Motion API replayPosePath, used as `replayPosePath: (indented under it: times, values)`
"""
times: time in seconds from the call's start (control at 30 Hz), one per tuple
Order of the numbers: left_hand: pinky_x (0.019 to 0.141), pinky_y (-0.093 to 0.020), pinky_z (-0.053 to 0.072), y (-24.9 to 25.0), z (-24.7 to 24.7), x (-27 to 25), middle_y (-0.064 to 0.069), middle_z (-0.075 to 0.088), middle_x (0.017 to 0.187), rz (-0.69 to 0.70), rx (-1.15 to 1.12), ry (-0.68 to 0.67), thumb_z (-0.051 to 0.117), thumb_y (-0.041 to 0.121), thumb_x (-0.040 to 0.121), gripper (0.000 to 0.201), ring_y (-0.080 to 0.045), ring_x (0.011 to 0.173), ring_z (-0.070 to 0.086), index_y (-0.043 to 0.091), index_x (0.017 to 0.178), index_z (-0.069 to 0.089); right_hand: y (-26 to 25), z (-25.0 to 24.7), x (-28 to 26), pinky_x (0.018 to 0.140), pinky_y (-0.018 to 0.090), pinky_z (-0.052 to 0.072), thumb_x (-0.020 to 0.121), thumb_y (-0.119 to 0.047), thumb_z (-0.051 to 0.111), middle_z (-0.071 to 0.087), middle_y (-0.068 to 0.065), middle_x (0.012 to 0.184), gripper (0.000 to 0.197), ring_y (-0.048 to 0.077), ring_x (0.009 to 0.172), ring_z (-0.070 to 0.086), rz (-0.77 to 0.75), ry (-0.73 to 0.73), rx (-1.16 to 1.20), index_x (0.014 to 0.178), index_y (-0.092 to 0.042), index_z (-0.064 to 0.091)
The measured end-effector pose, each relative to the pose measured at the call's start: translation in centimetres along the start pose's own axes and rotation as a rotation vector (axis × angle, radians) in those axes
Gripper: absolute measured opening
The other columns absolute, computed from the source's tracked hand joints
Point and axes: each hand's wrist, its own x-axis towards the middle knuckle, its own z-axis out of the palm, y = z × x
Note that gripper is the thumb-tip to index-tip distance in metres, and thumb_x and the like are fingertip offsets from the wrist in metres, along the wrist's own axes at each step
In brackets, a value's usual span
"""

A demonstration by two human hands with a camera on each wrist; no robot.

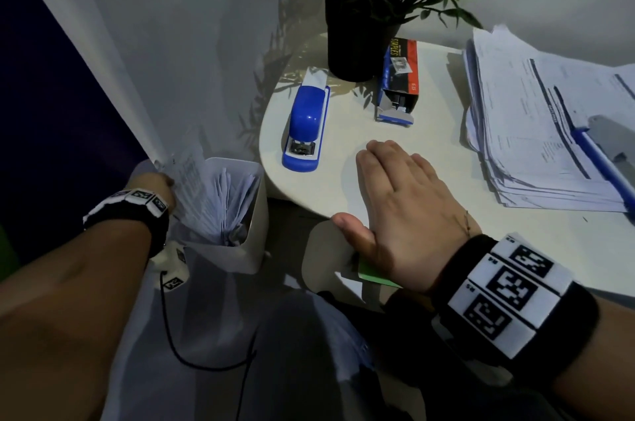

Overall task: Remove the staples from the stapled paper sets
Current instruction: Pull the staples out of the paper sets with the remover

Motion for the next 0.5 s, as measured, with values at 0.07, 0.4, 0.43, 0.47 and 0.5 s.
replayPosePath:
  times: [0.07, 0.4, 0.43, 0.47, 0.5]
  values:
    - [0.098, -0.037, 0.038, 0.1, 0.2, -0.2, -0.022, 0.053, 0.130, -0.008, -0.032, 0.086, 0.047, 0.003, 0.093, 0.037, -0.036, 0.120, 0.049, 0.002, 0.129, 0.053, 0.1, -0.2, -0.1, 0.116, 0.041, 0.010, 0.077, -0.069, 0.001, 0.020, 0.013, 0.156, 0.095, 0.029, 0.144, 0.018, -0.002, 0.007, 0.017, 0.149, -0.009, 0.018]
    - [0.110, -0.029, 0.031, 1.3, 5.9, -0.6, -0.009, 0.026, 0.153, 0.020, 0.118, -0.369, 0.061, 0.011, 0.089, 0.072, -0.025, 0.136, 0.035, 0.015, 0.149, 0.022, 0.1, -0.4, -0.1, 0.115, 0.037, 0.004, 0.080, -0.069, 0.003, 0.013, 0.011, 0.158, 0.092, 0.027, 0.146, 0.011, -0.004, -0.024, 0.028, 0.151, -0.011, 0.010]
    - [0.111, -0.030, 0.029, 1.3, 6.2, -0.4, -0.008, 0.022, 0.154, 0.026, 0.122, -0.377, 0.059, 0.014, 0.090, 0.072, -0.026, 0.137, 0.032, 0.017, 0.150, 0.019, 0.1, -0.3, -0.1, 0.115, 0.038, 0.006, 0.081, -0.069, 0.003, 0.016, 0.012, 0.157, 0.092, 0.028, 0.145, 0.013, -0.004, -0.019, 0.029, 0.150, -0.010, 0.013]
    - [0.112, -0.032, 0.028, 1.3, 6.4, -0.4, -0.009, 0.021, 0.155, 0.033, 0.114, -0.375, 0.054, 0.018, 0.093, 0.069, -0.027, 0.138, 0.031, 0.019, 0.150, 0.017, 0.2, -0.1, -0.1, 0.115, 0.040, 0.009, 0.082, -0.069, 0.005, 0.021, 0.013, 0.156, 0.091, 0.029, 0.144, 0.018, -0.002, -0.005, 0.030, 0.149, -0.008, 0.018]
    - [0.110, -0.034, 0.030, 1.2, 6.6, -0.2, -0.012, 0.024, 0.153, 0.048, 0.094, -0.347, 0.051, 0.019, 0.094, 0.066, -0.029, 0.136, 0.033, 0.017, 0.150, 0.017, 0.2, 0.1, -0.1, 0.113, 0.043, 0.015, 0.084, -0.068, 0.009, 0.029, 0.016, 0.152, 0.090, 0.032, 0.141, 0.026, 0.004, 0.013, 0.032, 0.147, -0.006, 0.026]
